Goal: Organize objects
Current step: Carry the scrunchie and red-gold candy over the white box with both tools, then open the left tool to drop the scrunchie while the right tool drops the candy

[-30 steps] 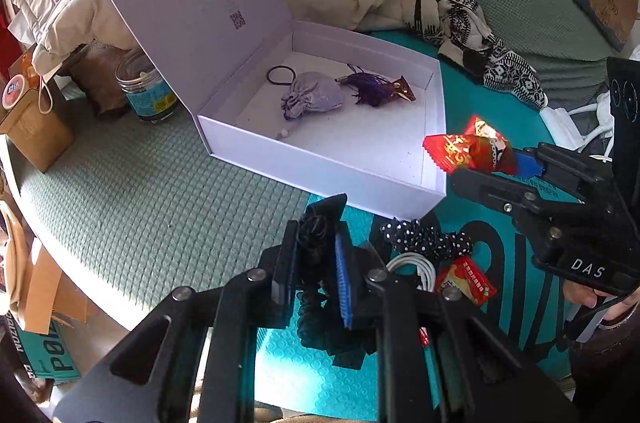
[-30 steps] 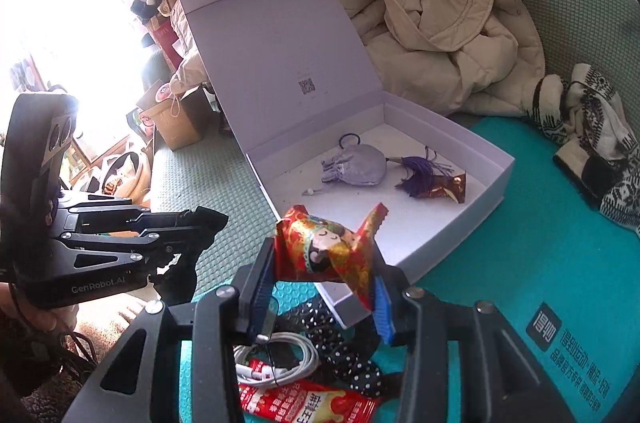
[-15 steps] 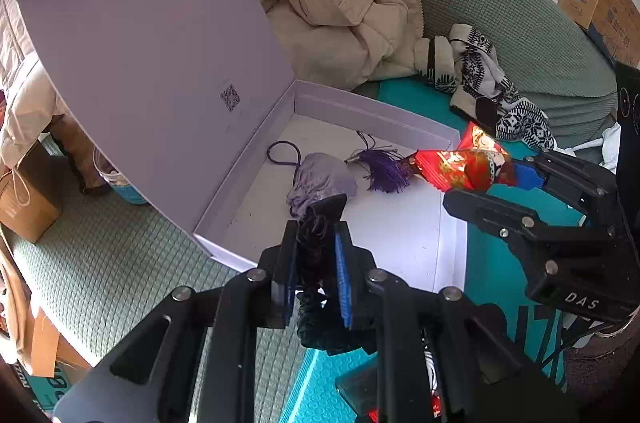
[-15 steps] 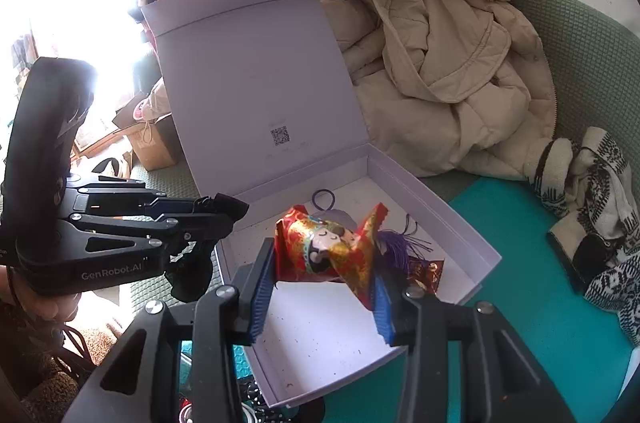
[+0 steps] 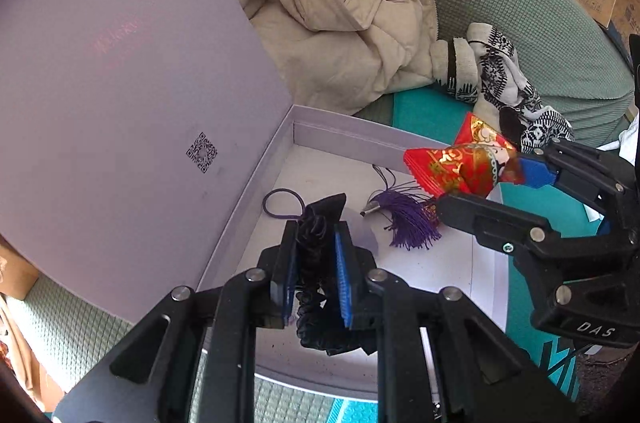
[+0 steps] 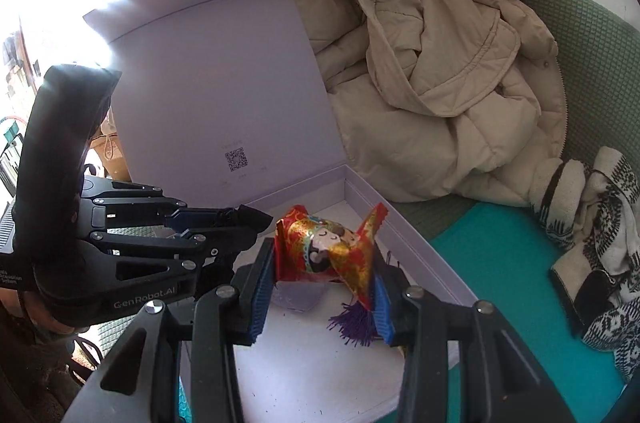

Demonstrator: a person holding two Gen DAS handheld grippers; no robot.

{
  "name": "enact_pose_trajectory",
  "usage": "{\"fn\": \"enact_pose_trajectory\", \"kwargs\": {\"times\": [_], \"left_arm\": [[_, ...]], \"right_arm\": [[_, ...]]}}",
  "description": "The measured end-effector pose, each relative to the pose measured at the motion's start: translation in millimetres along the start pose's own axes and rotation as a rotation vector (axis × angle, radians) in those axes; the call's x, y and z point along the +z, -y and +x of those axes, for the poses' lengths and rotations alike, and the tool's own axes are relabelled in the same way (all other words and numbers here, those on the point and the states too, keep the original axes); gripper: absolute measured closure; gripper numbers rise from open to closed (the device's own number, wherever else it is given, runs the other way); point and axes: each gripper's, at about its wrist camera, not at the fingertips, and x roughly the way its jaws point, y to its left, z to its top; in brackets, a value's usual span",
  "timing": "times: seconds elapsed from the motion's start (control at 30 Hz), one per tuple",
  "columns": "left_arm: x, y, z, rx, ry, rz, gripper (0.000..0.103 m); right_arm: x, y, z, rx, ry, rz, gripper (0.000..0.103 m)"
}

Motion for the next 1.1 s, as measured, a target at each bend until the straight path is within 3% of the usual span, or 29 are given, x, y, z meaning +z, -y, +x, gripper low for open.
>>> {"fn": "enact_pose_trajectory", "kwargs": {"times": [0.4,0.57,0.9,1.1], "left_arm": [[28.5,-11.4,50.5,0.008,-0.027,0.038,0.087],[30.8,-5.5,66.0,0.045,-0.02,0.075,0.087],[27.6,-7.7,87.6,0.042,-0.036,0.073,0.087],[27.8,-4.9,88.1,0.043,-0.04,0.073,0.083]], "right_arm": [[4.1,12.5,41.0,-0.027,-0.04,-0.011,0.06],[-0.1,6.9,57.7,-0.043,-0.069,-0.041,0.06],[-1.3,11.4,68.5,-0.065,-0.09,-0.028,0.06],[-2.0,14.5,64.2,-0.084,-0.101,-0.023,0.051]]}}
